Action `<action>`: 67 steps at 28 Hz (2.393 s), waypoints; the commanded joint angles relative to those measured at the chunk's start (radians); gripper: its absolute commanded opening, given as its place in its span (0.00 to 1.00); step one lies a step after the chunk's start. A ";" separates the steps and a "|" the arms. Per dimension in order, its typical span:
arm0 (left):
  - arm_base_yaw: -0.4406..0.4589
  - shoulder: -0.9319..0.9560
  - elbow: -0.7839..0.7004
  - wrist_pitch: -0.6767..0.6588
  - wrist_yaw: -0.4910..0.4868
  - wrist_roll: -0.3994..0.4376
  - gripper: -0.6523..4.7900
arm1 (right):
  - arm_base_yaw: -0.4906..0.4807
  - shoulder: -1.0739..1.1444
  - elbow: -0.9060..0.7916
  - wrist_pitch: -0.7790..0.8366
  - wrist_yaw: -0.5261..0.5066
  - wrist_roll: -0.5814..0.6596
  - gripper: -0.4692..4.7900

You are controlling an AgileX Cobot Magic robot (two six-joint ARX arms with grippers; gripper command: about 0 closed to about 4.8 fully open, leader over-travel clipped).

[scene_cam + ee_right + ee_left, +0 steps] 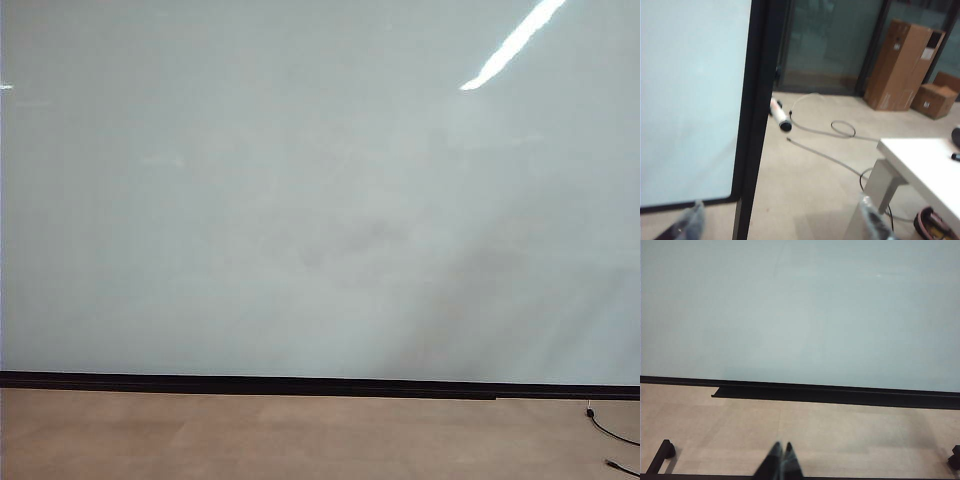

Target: Pick up the pen on the shelf to the right of the whiteboard and write the letter Z.

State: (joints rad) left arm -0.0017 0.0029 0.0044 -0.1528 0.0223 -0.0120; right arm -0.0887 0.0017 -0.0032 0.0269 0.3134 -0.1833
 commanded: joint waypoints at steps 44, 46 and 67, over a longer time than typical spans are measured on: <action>0.000 0.000 0.002 0.011 0.000 0.004 0.11 | -0.463 1.770 0.412 1.390 -0.859 0.187 0.93; 0.000 0.000 0.002 0.011 0.000 0.004 0.11 | -0.460 1.807 0.453 1.390 -0.871 0.189 0.93; 0.000 0.000 0.002 0.011 0.000 0.004 0.11 | -0.460 1.975 0.618 1.391 -0.937 0.247 0.84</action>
State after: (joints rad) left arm -0.0017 0.0029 0.0044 -0.1528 0.0223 -0.0120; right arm -0.5476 1.9781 0.6041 1.3987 -0.6113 0.0559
